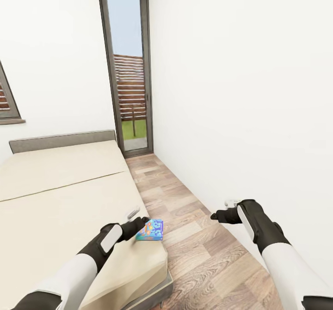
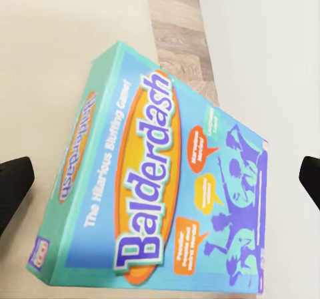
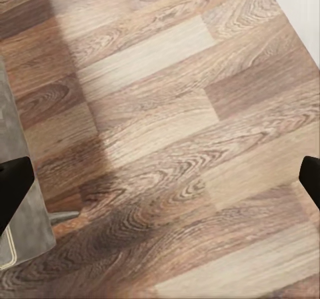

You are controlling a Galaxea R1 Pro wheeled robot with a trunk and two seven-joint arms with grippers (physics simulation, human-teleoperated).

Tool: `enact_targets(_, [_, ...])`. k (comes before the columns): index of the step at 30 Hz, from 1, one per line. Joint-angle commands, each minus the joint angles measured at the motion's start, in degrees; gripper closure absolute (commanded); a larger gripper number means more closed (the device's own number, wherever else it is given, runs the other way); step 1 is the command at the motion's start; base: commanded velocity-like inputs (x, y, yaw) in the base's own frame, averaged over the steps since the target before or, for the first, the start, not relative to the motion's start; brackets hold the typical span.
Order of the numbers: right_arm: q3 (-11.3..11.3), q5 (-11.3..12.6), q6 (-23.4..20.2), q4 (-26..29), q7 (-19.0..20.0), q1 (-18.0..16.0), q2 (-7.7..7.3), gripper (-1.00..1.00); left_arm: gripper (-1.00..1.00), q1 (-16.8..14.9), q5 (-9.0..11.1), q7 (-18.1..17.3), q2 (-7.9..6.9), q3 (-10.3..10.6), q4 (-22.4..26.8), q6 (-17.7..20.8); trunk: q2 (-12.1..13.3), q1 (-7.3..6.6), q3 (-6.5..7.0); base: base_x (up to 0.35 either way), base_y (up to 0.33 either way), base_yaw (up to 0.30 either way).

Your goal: Put all the toys in the child's room - the three board games (two on the bed and one on the table), the two jigsaw puzzles on the table, and the tennis ball on the table - inside the toy box on the table in the child's room.

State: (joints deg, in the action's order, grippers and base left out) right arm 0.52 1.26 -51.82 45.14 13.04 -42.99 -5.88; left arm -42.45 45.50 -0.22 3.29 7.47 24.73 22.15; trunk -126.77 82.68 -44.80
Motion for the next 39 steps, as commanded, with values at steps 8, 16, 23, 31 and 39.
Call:
enact_targets(8, [0.1,1.9,0.2,-7.2,3.2,-0.8,0.05,-1.0,-1.0,1.8,2.0,-2.9,-2.88,-1.0,1.2,1.7,0.0,-0.01,-0.06,0.0,0.0,0.0])
enact_targets(16, [0.2,7.1,0.5,-10.6,10.4,-1.9,-0.41,-1.0,-1.0,2.6,4.5,-3.8,-4.41,-2.7,3.9,6.7,0.0,-0.01,-0.06,0.0,0.0,0.0])
enact_targets(23, [0.5,11.8,1.6,-12.1,14.4,-2.3,-0.57,-1.0,-1.0,5.2,5.6,-3.9,-6.45,-3.6,11.0,9.7,0.0,-0.01,-0.06,0.0,0.0,0.0])
enact_targets(31, [4.1,14.1,3.0,-13.0,14.8,-2.7,-0.06,-1.0,-1.0,10.3,6.5,-3.9,-9.31,-4.8,22.3,11.3,0.0,-0.01,-0.06,0.0,0.0,0.0])
enact_targets(39, [8.0,15.5,2.8,-13.3,18.5,-3.0,-0.35,-1.0,-1.0,12.6,8.0,-3.8,-10.22,-8.4,30.7,13.5,0.0,-0.01,-0.06,0.0,0.0,0.0])
